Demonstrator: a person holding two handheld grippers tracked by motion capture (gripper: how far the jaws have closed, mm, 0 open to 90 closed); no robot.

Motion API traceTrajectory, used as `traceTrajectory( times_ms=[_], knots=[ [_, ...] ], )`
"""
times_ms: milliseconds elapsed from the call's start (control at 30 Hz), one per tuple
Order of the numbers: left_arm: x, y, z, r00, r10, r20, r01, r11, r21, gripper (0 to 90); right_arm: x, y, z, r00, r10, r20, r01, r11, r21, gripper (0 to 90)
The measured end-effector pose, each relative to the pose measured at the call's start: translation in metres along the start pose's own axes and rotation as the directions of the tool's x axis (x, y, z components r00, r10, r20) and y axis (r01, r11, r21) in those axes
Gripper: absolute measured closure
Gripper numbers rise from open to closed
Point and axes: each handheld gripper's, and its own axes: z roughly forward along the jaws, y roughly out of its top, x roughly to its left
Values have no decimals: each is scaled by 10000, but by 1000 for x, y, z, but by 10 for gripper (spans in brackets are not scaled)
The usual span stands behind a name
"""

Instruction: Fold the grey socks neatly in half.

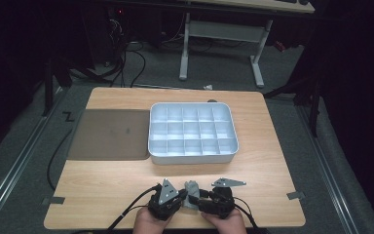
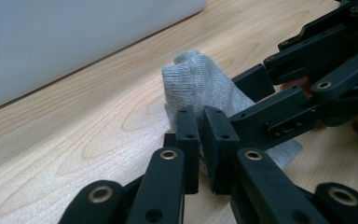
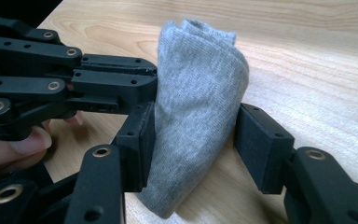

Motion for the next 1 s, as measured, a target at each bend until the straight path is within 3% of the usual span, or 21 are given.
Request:
traceTrajectory(
  times_ms=[1000],
  knots=[
    [0, -6, -10, 9999, 83, -128, -83, 10000, -4, 805, 6, -1, 3, 9989, -209, -430, 227, 9989, 416, 613]
  ],
)
